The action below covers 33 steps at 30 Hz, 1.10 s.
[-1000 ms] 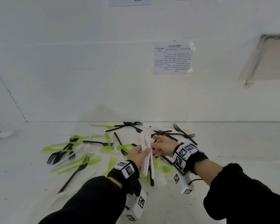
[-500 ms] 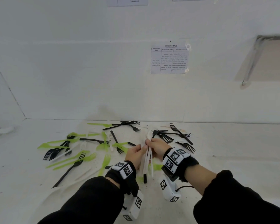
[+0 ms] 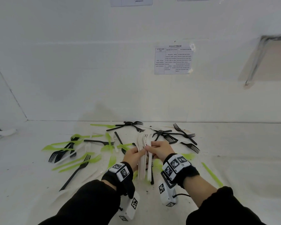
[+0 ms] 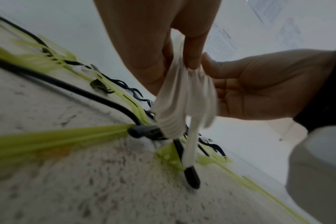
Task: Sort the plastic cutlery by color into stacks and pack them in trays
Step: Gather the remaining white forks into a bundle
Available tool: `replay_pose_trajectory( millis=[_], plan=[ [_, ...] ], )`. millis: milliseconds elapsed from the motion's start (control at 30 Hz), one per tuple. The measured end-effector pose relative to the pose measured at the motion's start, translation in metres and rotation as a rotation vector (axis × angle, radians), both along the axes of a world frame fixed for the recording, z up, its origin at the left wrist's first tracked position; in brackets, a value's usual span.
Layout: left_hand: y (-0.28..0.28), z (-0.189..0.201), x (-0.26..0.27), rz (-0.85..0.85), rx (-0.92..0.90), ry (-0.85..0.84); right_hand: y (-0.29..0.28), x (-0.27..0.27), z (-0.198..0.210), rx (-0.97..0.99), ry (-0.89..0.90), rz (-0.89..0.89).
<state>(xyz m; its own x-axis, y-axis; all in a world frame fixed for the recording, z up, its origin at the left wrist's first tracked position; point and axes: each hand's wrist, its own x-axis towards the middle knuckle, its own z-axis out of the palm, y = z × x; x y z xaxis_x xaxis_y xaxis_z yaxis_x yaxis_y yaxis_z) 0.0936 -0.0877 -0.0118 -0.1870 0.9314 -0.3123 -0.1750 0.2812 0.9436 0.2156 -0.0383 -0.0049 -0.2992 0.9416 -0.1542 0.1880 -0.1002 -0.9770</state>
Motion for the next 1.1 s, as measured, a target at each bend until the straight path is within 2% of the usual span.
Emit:
replay_pose_trajectory(
  millis=[133,333,567,800,900,1100],
  plan=[
    [-0.007,-0.005,-0.011,-0.028,0.001,0.015,-0.004,-0.012,-0.012,-0.035,0.000,-0.078],
    [-0.009,-0.010,-0.023,-0.090,0.012,0.066,-0.009,-0.031,-0.015,0.031,-0.067,-0.105],
    [-0.011,-0.007,-0.042,-0.121,-0.020,0.016,-0.009,-0.045,-0.013,-0.040,-0.063,-0.061],
    [-0.009,-0.001,-0.051,0.000,0.026,-0.034,-0.013,-0.072,-0.002,-0.015,-0.087,-0.106],
    [-0.012,-0.003,-0.055,-0.027,0.025,-0.065,-0.013,-0.077,-0.002,-0.027,-0.105,-0.155],
    [-0.019,-0.007,-0.069,-0.062,-0.015,-0.129,-0.025,-0.084,-0.002,-0.066,-0.039,-0.138]
  ],
)
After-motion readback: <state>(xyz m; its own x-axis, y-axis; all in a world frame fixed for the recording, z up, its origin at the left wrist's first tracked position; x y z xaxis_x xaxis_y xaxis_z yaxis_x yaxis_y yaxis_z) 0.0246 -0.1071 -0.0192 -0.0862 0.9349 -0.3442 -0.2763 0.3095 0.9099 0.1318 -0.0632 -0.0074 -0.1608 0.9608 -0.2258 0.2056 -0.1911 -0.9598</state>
